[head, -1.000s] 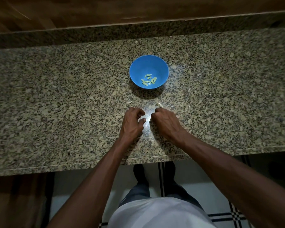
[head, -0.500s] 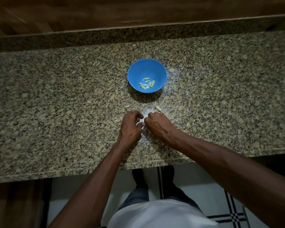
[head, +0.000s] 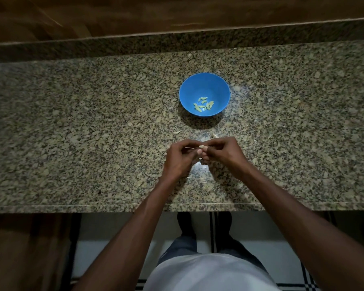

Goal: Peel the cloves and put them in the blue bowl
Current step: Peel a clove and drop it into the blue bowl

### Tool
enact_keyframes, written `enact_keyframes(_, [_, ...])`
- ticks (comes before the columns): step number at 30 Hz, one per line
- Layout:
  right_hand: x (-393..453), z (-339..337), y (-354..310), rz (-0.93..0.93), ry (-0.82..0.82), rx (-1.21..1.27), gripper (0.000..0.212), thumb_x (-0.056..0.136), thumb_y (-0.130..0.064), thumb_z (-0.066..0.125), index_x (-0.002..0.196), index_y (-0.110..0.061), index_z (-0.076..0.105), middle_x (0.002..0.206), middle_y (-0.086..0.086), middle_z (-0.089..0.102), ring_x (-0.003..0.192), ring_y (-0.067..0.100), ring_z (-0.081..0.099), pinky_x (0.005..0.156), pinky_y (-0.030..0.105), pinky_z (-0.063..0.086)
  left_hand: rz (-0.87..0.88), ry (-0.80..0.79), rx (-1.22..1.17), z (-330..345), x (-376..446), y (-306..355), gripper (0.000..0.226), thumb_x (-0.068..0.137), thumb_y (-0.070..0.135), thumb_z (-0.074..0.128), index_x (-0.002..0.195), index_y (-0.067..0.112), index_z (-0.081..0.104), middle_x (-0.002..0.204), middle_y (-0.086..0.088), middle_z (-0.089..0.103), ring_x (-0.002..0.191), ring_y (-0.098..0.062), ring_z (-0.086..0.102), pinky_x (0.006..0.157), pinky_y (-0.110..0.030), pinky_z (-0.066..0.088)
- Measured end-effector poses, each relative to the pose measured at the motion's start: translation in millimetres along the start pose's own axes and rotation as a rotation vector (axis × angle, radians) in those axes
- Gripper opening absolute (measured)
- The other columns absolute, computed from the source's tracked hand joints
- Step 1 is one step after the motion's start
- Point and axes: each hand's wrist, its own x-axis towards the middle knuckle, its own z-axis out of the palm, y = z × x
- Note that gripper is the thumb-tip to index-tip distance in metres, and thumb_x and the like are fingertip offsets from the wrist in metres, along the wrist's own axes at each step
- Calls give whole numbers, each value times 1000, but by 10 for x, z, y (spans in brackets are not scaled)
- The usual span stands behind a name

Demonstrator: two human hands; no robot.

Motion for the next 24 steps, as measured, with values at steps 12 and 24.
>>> enact_keyframes(12, [-15, 84, 16, -116, 133, -341, 11, 92, -15, 79, 94, -4, 81, 73, 5, 78, 63, 14, 76, 65, 43, 66, 374, 171, 559, 125, -34, -62, 13, 90, -1, 71, 96, 6, 80, 83, -7, 75, 69, -15, 65, 62, -27, 54])
enact_keyframes(24, [-81, 4, 111, -538, 85, -707, 16, 91, 1, 71, 97, -9, 81, 84, 6, 78, 72, 16, 70, 67, 39, 60, -175, -86, 190, -37, 48, 100, 13, 91, 20, 78, 98, 10, 81, 82, -5, 79, 80, -25, 76, 76, -43, 63])
